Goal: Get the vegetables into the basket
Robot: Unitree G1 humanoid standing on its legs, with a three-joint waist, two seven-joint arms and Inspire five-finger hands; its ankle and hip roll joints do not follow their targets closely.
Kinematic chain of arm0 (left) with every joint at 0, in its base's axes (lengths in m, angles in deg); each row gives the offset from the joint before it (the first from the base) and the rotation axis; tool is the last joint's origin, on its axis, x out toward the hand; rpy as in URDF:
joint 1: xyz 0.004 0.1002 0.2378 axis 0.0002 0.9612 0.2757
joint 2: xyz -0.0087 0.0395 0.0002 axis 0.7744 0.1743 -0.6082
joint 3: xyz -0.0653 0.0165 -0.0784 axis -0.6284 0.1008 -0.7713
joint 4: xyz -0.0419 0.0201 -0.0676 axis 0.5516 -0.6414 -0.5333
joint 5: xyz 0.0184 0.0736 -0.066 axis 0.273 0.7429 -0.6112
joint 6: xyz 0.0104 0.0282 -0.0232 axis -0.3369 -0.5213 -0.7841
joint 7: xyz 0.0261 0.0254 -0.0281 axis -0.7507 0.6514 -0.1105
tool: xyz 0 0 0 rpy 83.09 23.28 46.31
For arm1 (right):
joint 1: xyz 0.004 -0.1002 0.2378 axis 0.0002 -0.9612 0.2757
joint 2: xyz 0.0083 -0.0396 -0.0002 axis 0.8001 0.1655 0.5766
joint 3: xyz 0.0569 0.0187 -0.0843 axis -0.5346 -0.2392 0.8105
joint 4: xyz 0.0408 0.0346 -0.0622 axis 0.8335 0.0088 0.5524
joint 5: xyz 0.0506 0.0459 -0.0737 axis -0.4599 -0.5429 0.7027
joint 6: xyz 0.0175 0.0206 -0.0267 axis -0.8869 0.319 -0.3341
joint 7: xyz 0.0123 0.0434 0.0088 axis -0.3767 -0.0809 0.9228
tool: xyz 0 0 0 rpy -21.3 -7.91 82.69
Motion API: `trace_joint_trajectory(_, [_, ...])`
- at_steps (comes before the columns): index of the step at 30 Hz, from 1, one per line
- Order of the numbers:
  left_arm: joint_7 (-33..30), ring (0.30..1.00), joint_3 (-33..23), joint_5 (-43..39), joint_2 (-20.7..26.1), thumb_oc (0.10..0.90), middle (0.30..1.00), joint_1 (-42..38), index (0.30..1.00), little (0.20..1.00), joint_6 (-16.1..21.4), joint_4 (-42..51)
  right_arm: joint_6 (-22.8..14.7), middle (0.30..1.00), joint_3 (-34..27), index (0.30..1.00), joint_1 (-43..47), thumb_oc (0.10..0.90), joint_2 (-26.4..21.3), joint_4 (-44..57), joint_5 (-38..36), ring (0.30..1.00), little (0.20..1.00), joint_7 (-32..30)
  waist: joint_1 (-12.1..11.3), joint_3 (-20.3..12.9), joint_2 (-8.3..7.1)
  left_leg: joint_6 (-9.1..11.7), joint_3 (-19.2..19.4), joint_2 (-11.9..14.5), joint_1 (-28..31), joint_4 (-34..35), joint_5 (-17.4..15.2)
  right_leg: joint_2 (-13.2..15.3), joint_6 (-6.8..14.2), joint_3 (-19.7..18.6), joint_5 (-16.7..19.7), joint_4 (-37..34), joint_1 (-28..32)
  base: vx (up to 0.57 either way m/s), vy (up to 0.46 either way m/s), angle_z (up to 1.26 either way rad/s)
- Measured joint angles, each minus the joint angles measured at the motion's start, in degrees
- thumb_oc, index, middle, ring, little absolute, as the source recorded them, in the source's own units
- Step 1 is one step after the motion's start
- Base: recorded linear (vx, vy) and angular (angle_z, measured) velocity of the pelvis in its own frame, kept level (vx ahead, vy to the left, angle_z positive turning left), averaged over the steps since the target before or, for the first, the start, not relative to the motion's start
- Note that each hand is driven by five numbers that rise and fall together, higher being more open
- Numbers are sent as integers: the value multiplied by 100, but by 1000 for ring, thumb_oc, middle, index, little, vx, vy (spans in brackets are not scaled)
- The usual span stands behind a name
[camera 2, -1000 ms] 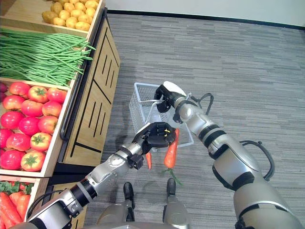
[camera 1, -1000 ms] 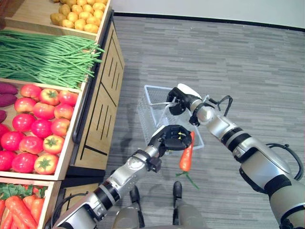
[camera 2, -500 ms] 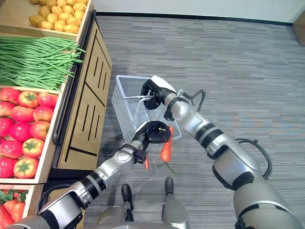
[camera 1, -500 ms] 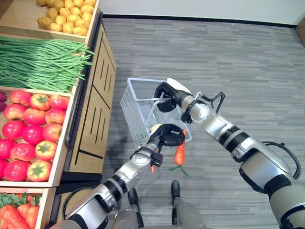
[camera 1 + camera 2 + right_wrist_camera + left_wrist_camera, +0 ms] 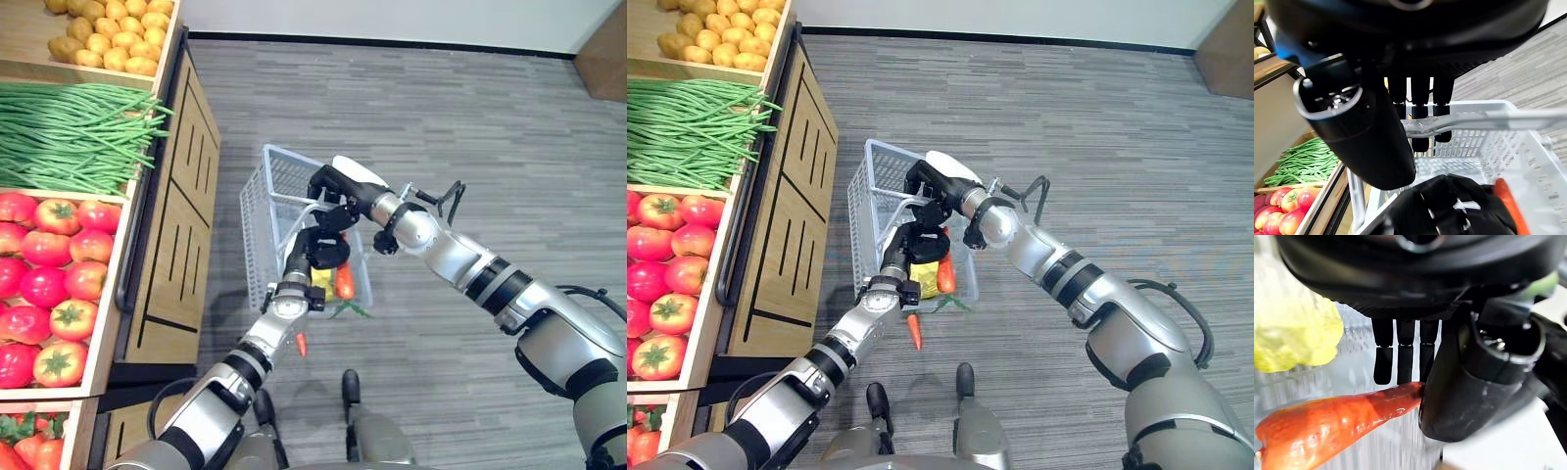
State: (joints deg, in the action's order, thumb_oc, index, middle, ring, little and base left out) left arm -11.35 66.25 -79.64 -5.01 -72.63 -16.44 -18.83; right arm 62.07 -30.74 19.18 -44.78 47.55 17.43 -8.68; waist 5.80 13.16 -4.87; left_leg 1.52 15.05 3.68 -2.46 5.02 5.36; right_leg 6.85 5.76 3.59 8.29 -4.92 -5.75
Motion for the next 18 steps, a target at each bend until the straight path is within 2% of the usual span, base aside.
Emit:
trace_joint_trajectory(6, [-678,300,-432,1225,95,400,300,-114,300,300,-74,-443,-127,300,0,300,-1,400,-43,369,-124,300,300,7,-3,-1,-3,13,11,41,0,0,8,-34,-3,-7,2,0,-6,1,0,-1])
trace_joint_trajectory(11, [-1022,300,-614,1536,138,400,300,-114,300,300,-217,-710,-395,300,28,300,-1,400,-206,704,-128,300,300,83,-26,-8,-15,14,13,40,-1,0,8,-34,-4,-17,3,0,-9,0,0,0])
trace_joint_trajectory(12, [-1046,374,-615,1549,144,453,374,-113,374,374,-220,-711,-426,300,28,300,0,400,-206,704,-129,300,300,83,-31,-11,-21,14,13,39,-1,0,9,-36,-4,-20,3,0,-9,0,0,0])
trace_joint_trajectory(14, [-1058,808,-623,1655,145,763,808,-113,808,808,-223,-713,-436,300,28,300,-1,400,-215,703,-128,300,300,83,-34,-24,-42,14,14,34,-1,0,8,-38,-4,-20,3,0,-9,0,0,0])
trace_joint_trajectory(15, [-1058,1000,-622,1694,144,900,1000,-110,1000,1000,-223,-721,-436,300,29,300,-1,400,-221,703,-129,300,300,85,-31,-30,-51,14,15,34,-1,0,8,-46,-4,-23,3,0,-9,0,0,0])
trace_joint_trajectory(18, [-1057,1000,-617,1734,122,900,1000,-110,1000,1000,-223,-724,-436,300,29,300,-1,400,-231,703,-128,300,300,86,-23,-47,-81,14,28,35,-1,0,8,-52,-5,-24,4,0,-16,0,0,0])
